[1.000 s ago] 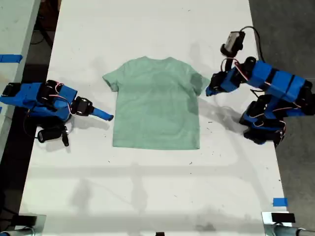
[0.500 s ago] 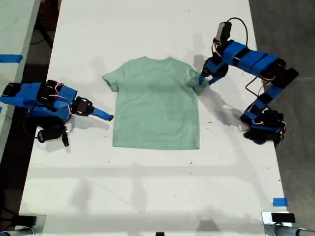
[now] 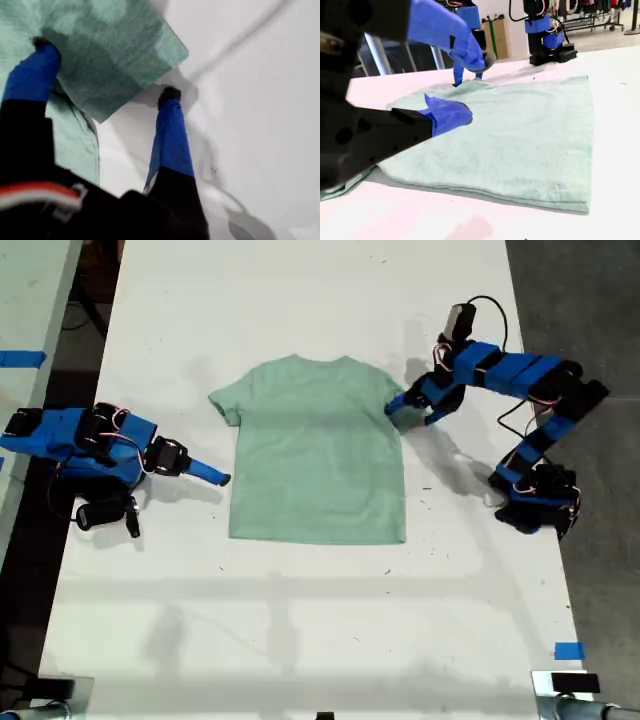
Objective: Fold t shirt
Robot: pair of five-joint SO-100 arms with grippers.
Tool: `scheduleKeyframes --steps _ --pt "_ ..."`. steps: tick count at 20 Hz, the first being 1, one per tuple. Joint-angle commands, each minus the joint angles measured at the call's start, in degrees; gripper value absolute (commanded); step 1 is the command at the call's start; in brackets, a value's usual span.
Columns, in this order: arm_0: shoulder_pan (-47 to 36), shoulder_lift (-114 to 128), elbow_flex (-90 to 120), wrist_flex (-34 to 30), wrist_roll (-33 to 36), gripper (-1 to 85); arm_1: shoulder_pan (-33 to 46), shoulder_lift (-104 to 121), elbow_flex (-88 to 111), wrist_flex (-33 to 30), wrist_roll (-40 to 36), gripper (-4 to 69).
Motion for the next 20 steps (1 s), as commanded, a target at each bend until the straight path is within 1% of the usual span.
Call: scheduleKeyframes --steps 1,3,8,12,13,14,15,16,17,20 --pt "-0.3 0.3 1.1 -1.2 -0.3 12.8 0.4 7.7 5.5 -5.6 2.5 37.7" --pt "-0.3 0.3 1.1 -1.2 -0.3 12.8 -0.4 10.0 9.7 -10.6 4.0 33.0" --pt "-0.3 0.3 1.1 -1.2 -0.3 12.8 -1.1 9.5 11.3 -17.2 4.7 19.0" --pt "-0.3 0.3 1.1 -1.2 -0.3 12.8 -0.8 5.4 11.0 -19.7 5.4 17.7" --pt "-0.3 0.3 1.1 -1.2 -0.3 12.8 -0.8 4.6 10.9 -20.0 5.7 16.7" --pt "-0.3 0.3 1.1 -1.2 -0.3 12.8 -0.9 4.0 10.9 -20.0 6.0 13.9" --pt "-0.3 0.3 1.1 -1.2 -0.3 12.8 -1.0 4.0 10.8 -19.8 6.2 2.4" --pt "-0.3 0.3 1.1 -1.2 -0.3 12.8 -1.1 4.2 10.5 -19.2 6.2 0.2" --pt "-0.3 0.3 1.1 -1.2 -0.3 12.8 -1.1 4.3 9.2 -17.8 6.2 0.2" --pt "-0.3 0.3 1.1 -1.2 -0.3 12.8 -2.4 4.3 1.3 -10.7 5.3 0.2"
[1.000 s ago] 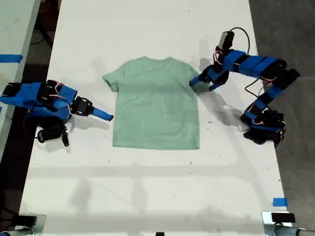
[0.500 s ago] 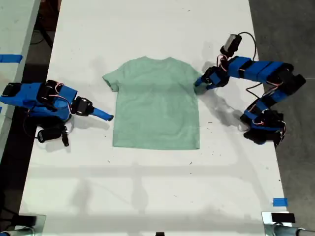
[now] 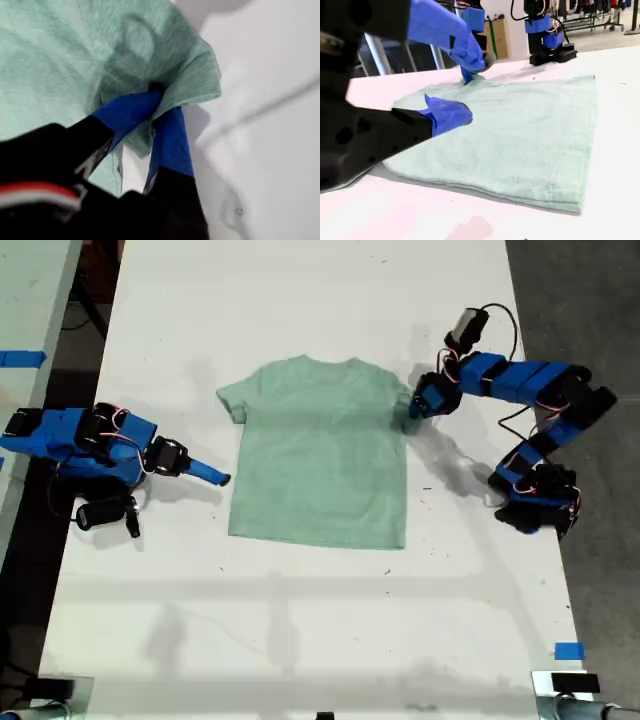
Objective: Fold t shirt
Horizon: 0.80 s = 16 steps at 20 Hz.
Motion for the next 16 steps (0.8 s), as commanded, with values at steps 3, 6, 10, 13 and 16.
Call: scheduleKeyframes --steps 3,6,10,13,16 --pt "-0.3 0.3 1.1 -1.2 -0.3 12.8 -3.3 -0.3 -17.3 11.3 -2.5 0.2" --pt "-0.3 0.3 1.1 -1.2 -0.3 12.8 -6.2 -4.1 -30.2 15.8 -5.4 0.2" --pt "-0.3 0.3 1.1 -1.2 -0.3 12.8 -10.8 -12.4 -44.0 14.3 -7.0 0.2" --pt "-0.3 0.3 1.1 -1.2 -0.3 12.8 -14.2 -21.0 -52.1 10.6 -6.7 0.2" --pt "-0.3 0.3 1.1 -1.2 -0.3 12.8 -17.8 -29.4 -57.9 7.1 -6.1 0.2"
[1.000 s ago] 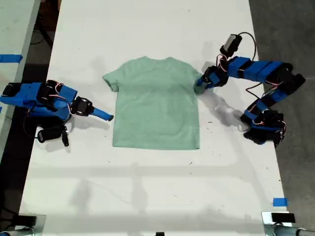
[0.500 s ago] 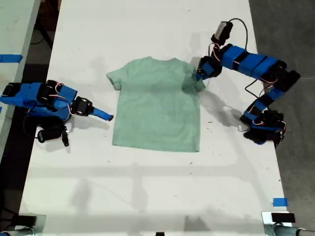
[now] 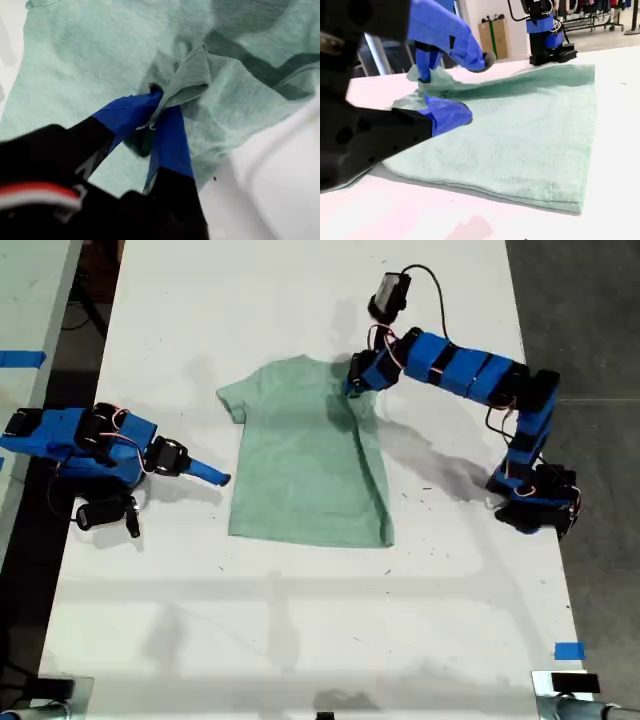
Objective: Fold t shirt
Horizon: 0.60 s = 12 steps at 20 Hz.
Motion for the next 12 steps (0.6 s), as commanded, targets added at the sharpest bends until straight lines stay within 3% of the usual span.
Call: scheduleKeyframes --steps 1,5,6,7,8,12 --pt "-0.3 0.3 1.1 -1.2 -0.3 12.8 -3.5 -4.0 -7.6 -3.8 0.1 0.2" --pt "-0.3 0.3 1.1 -1.2 -0.3 12.8 -7.1 -10.5 -10.6 -5.0 0.2 0.2" --pt "-0.3 0.3 1.1 -1.2 -0.3 12.8 -7.6 -11.4 -11.1 -5.0 -0.4 9.3" --pt "-0.3 0.3 1.1 -1.2 -0.3 12.8 -7.9 -11.6 -11.3 -5.1 -1.2 26.5" --pt "-0.3 0.3 1.1 -1.2 -0.3 12.8 -8.1 -11.4 -11.6 -4.6 -2.2 39.1" --pt "-0.3 0.3 1.1 -1.2 -0.3 12.8 -8.5 -4.9 -13.9 3.7 -3.2 42.1"
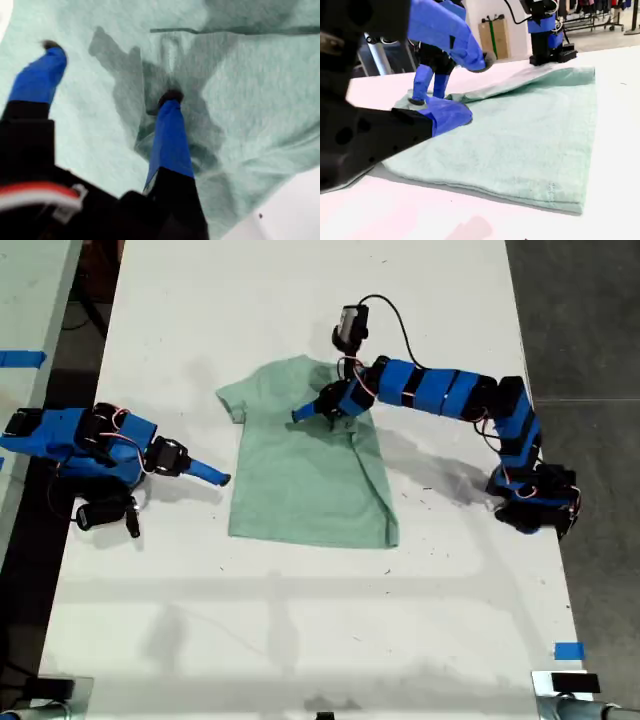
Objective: Fold t shirt
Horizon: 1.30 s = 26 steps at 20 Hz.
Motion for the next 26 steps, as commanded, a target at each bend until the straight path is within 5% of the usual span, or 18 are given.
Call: scheduleKeyframes --steps 1,6,9,12,16,19,21,26 --pt "-0.3 0.3 1.1 -1.2 -0.3 12.8 -1.0 10.0 -4.1 6.1 -0.9 41.8" --pt "-0.3 0.3 1.1 -1.2 -0.3 12.8 3.3 37.8 2.5 28.1 4.3 37.6" --pt "-0.3 0.3 1.1 -1.2 -0.3 12.8 4.2 65.4 22.1 33.9 7.8 33.6" --pt "-0.3 0.3 1.1 -1.2 -0.3 12.8 5.3 96.6 56.0 31.5 9.1 32.4" --pt "-0.3 0.3 1.1 -1.2 -0.3 12.8 -8.2 136.8 93.5 24.4 14.8 19.1" --pt "-0.3 0.3 1.1 -1.2 -0.3 12.8 -12.9 140.3 105.6 22.9 16.0 16.4" --pt "-0.2 0.3 1.1 -1.2 -0.3 12.8 -11.5 140.3 109.5 24.8 14.4 14.7" --pt "0.0 0.3 1.1 -1.2 -0.3 12.8 -6.8 140.3 119.2 17.8 7.0 7.8"
